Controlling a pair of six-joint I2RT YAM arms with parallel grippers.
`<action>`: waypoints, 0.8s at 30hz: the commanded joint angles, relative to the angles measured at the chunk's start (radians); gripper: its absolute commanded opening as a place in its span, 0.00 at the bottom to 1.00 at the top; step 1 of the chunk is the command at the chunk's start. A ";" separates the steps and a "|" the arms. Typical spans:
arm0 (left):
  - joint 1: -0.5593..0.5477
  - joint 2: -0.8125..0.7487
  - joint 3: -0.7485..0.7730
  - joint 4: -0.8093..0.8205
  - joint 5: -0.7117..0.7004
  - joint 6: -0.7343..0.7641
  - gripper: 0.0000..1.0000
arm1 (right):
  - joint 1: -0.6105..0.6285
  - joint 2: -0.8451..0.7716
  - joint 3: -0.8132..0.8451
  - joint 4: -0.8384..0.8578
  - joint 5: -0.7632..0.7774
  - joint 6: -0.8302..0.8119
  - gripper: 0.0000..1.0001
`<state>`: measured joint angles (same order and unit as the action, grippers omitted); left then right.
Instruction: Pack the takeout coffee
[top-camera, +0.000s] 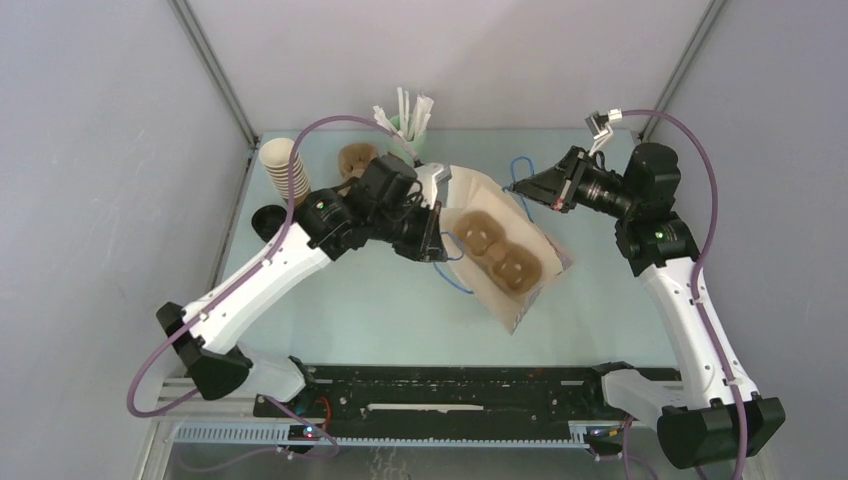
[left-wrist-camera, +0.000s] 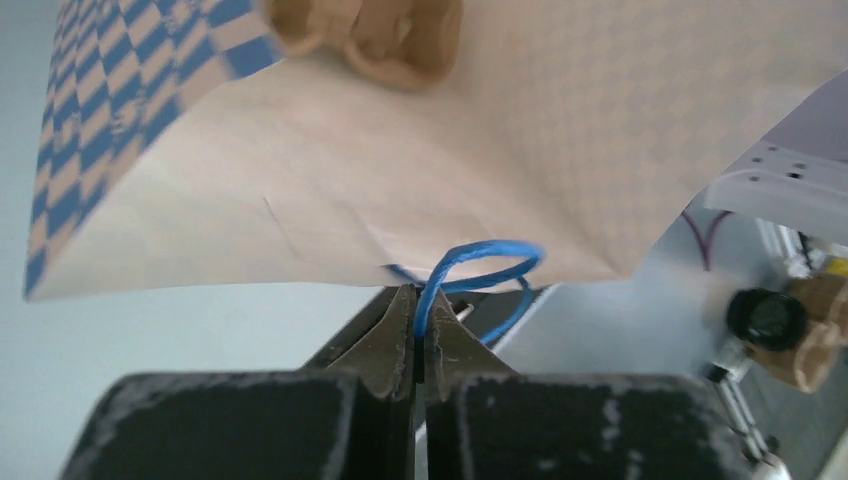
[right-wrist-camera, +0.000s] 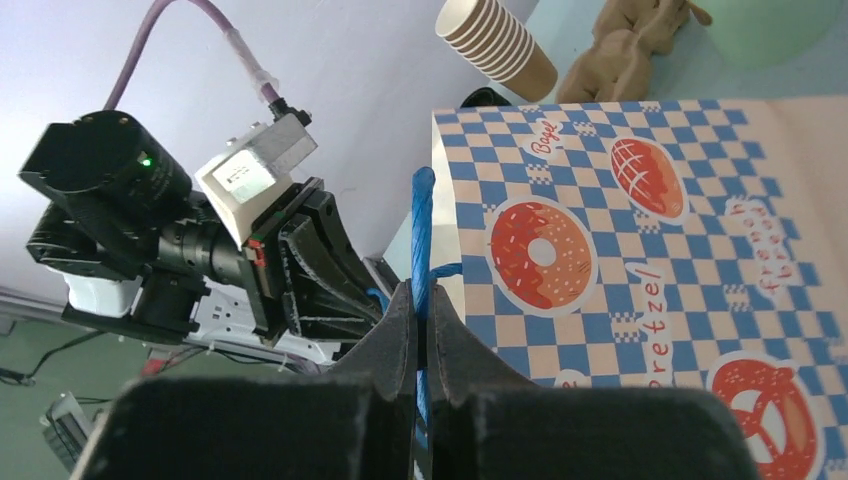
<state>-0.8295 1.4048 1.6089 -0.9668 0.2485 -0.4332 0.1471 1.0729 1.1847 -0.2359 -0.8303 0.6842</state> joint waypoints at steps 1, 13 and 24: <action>0.006 -0.121 -0.136 0.095 -0.128 0.091 0.00 | 0.005 0.004 0.044 0.091 -0.059 -0.094 0.00; 0.189 0.166 0.592 -0.381 -0.109 0.040 0.00 | 0.005 0.061 0.333 -0.299 0.097 0.017 0.00; 0.268 0.160 0.299 -0.250 -0.051 0.020 0.00 | 0.022 -0.027 -0.019 -0.181 0.271 0.052 0.00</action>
<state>-0.5915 1.6512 2.1590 -1.3033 0.1482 -0.3908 0.1196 1.1015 1.2205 -0.4110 -0.6750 0.7963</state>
